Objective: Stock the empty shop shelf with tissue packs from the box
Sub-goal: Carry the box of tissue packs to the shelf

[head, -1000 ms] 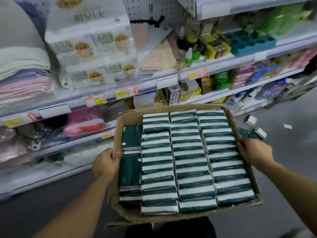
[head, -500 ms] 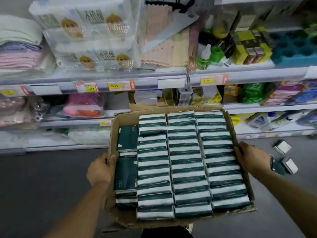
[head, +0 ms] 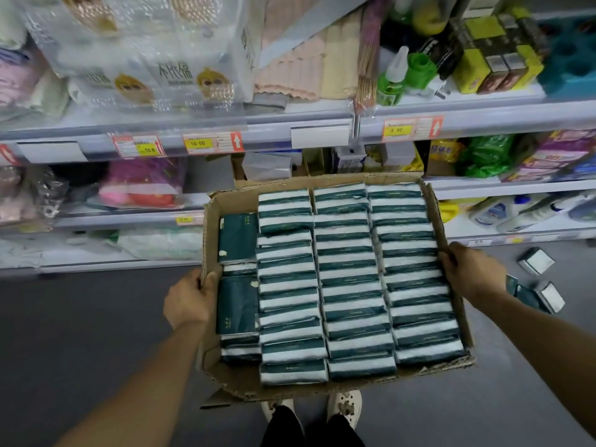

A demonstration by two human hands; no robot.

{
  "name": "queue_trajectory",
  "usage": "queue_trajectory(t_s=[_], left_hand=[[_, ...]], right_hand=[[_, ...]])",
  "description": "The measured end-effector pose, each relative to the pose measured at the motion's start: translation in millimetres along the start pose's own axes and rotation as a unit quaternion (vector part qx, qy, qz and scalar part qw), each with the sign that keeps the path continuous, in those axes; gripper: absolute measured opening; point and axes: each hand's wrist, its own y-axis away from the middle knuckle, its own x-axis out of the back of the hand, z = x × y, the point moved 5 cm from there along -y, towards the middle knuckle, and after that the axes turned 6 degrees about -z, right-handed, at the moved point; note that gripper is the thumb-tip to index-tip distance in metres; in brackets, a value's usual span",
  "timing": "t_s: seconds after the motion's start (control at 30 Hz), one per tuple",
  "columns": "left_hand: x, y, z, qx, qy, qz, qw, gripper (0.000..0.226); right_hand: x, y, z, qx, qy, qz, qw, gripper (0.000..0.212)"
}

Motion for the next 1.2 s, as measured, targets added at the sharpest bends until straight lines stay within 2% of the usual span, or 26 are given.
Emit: queue_trajectory(t_s=[0.5, 0.63, 0.73, 0.83, 0.9, 0.97, 1.07, 1.13, 1.2], left_hand=[[-19, -3, -5, 0.029, -0.018, -0.019, 0.999, 0.035], [-19, 0, -4, 0.050, -0.024, -0.030, 0.998, 0.029], [-20, 4, -5, 0.081, 0.006, -0.065, 0.995, 0.021], [-20, 18, 1, 0.089, 0.094, -0.094, 0.987, 0.039], [-17, 37, 10, 0.061, 0.096, -0.074, 0.991, 0.056], [-15, 62, 22, 0.016, 0.071, -0.047, 0.996, 0.062], [-20, 90, 31, -0.028, 0.100, -0.045, 0.994, 0.054], [-30, 101, 31, -0.039, 0.132, -0.077, 0.988, 0.046], [-41, 107, 28, -0.050, 0.161, -0.112, 0.979, 0.043]], right_hand=[[-15, -2, -3, -0.024, -0.022, -0.009, 0.999, 0.027], [-15, -1, -3, -0.056, -0.067, -0.036, 0.996, 0.025], [-17, 0, -6, -0.092, -0.106, -0.085, 0.986, 0.024], [-20, 9, -13, -0.113, -0.187, -0.124, 0.968, 0.034], [-18, 20, -21, -0.112, -0.235, -0.084, 0.962, 0.042], [-12, 35, -34, -0.090, -0.244, -0.003, 0.966, 0.048], [-5, 58, -67, 0.013, -0.239, 0.094, 0.966, 0.045], [-7, 67, -91, 0.100, -0.224, 0.117, 0.962, 0.035], [-13, 74, -115, 0.179, -0.222, 0.103, 0.953, 0.022]])
